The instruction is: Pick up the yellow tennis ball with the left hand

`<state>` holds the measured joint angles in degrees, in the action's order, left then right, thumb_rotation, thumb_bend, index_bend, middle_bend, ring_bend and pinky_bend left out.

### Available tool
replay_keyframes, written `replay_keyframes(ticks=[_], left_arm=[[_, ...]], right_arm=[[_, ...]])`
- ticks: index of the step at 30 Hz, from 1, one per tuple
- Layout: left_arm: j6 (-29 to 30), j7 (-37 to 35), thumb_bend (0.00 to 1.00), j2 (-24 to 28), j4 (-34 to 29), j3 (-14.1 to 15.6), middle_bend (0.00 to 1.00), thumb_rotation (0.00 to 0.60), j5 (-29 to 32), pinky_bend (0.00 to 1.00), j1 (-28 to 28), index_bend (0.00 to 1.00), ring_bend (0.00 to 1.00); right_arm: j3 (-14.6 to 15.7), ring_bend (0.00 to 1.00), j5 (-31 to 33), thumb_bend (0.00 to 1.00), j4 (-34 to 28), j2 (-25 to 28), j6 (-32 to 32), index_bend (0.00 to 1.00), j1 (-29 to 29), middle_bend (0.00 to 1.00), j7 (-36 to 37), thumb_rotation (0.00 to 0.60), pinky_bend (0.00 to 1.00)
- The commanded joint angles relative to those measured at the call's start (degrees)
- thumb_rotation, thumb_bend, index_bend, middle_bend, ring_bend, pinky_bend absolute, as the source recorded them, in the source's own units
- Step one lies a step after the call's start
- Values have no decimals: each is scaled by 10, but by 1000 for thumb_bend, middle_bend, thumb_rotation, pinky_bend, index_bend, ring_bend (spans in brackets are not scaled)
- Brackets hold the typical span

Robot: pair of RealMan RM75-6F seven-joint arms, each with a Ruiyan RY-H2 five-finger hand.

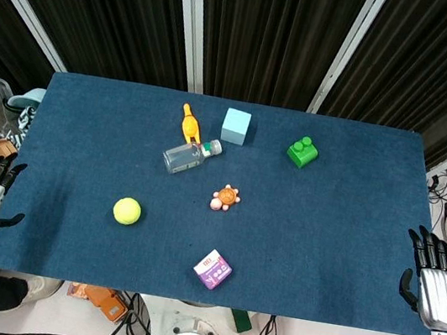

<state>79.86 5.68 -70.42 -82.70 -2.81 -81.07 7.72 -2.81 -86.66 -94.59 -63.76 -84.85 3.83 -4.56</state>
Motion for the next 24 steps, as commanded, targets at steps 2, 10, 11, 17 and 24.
replay_keyframes(ticks=[2,10,11,17,24], left_arm=[[0,0,111,0,0,0,0,600,0,174,0,124,0],[0,-1,111,0,1,0,0,600,0,174,0,124,0],[-1,-1,111,0,1,0,0,600,1,174,0,124,0],[-8,-26,111,2,-9,4,0,600,-6,174,2,124,0],[-28,-66,110,6,-59,27,0,600,-65,175,22,124,0]], right_arm=[[0,105,0,850,0,0,1,0,0,33,0,600,113],[0,105,1,850,-1,1,2,0,0,33,0,600,113],[0,105,1,850,-1,0,2,0,0,33,0,600,113],[0,105,0,850,-1,0,2,0,1,33,-2,600,113],[0,105,1,850,-5,-4,8,0,4,33,-10,600,113]])
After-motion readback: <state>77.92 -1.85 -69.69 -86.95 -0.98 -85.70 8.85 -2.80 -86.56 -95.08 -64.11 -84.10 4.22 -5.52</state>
